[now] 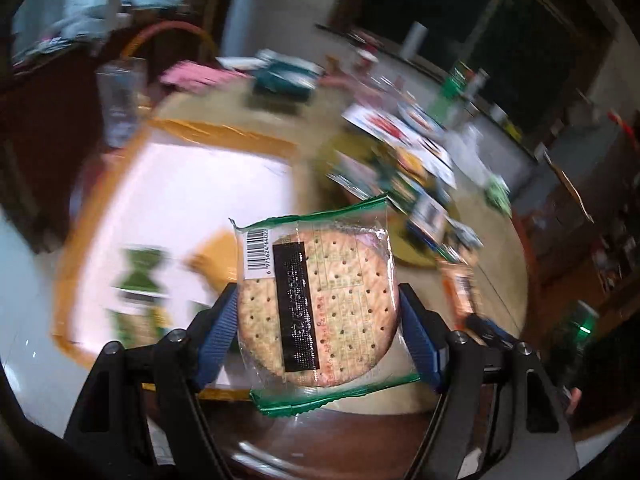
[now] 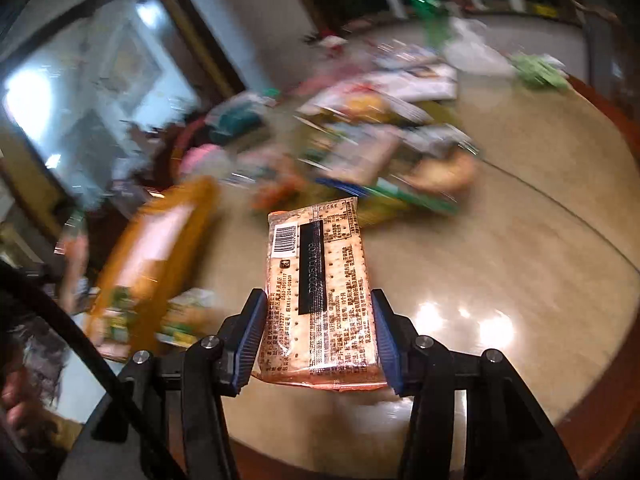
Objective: Organize snacks
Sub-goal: 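Carry both cracker packs over the white tray and release them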
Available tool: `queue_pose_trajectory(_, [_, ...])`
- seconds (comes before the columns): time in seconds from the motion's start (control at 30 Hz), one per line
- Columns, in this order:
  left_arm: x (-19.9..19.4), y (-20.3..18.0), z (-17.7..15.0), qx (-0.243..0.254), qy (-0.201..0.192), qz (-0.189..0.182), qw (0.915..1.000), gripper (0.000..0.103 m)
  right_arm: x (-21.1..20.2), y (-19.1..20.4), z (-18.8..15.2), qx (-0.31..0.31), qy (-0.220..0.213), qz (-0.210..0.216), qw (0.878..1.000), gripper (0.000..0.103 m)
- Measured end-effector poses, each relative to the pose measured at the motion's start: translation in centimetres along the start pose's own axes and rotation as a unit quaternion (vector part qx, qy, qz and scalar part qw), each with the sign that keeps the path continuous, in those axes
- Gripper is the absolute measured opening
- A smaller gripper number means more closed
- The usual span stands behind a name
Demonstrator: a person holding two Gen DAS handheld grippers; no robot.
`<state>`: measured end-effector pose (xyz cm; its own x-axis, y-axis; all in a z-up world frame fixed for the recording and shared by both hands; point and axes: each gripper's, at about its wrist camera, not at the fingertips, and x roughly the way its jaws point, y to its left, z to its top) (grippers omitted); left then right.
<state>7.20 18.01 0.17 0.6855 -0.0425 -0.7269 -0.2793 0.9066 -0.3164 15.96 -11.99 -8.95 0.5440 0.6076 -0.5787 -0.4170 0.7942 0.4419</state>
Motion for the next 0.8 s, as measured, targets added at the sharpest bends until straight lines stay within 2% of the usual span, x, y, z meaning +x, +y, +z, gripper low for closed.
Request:
queue_pose_trajectory(0.1, [-1.5, 3.4, 1.5, -0.024, -0.024, 0.029, 0.999, 0.077, 0.0, 4.8, 1.8, -0.036, -0.01, 0.047, 0.998, 0.051])
queue_pose_trajectory(0.17, [-2.1, 5.4, 2.5, -0.038, -0.038, 0.041, 0.9977, 0.077, 1.0, 8.4, 2.9, -0.06, -0.001, 0.077, 0.995, 0.051])
queue_pose_trajectory(0.27, [-2.2, 8.4, 3.9, -0.057, -0.052, 0.053, 0.9956, 0.077, 3.5, 12.8, 3.9, -0.088, 0.019, 0.103, 0.991, 0.05])
queue_pose_trajectory(0.3, [-1.7, 9.3, 4.4, -0.063, -0.048, 0.057, 0.9952, 0.077, 4.1, 13.8, 4.1, -0.098, 0.022, 0.106, 0.989, 0.047])
queue_pose_trajectory(0.37, [-0.5, 10.9, 4.9, -0.072, -0.045, 0.054, 0.9949, 0.077, 6.0, 16.2, 4.8, -0.122, 0.032, 0.105, 0.986, 0.044])
queue_pose_trajectory(0.5, [3.4, 13.0, 5.7, -0.081, -0.013, 0.035, 0.996, 0.077, 11.6, 19.1, 5.8, -0.144, 0.062, 0.095, 0.983, 0.041])
queue_pose_trajectory(0.67, [7.1, 14.3, 5.9, -0.085, 0.027, 0.061, 0.9942, 0.077, 17.7, 20.2, 5.7, -0.148, 0.101, 0.066, 0.982, 0.037])
queue_pose_trajectory(0.8, [9.1, 14.9, 6.0, -0.073, 0.05, 0.083, 0.9926, 0.077, 19.7, 20.5, 5.1, -0.151, 0.127, 0.045, 0.979, 0.037])
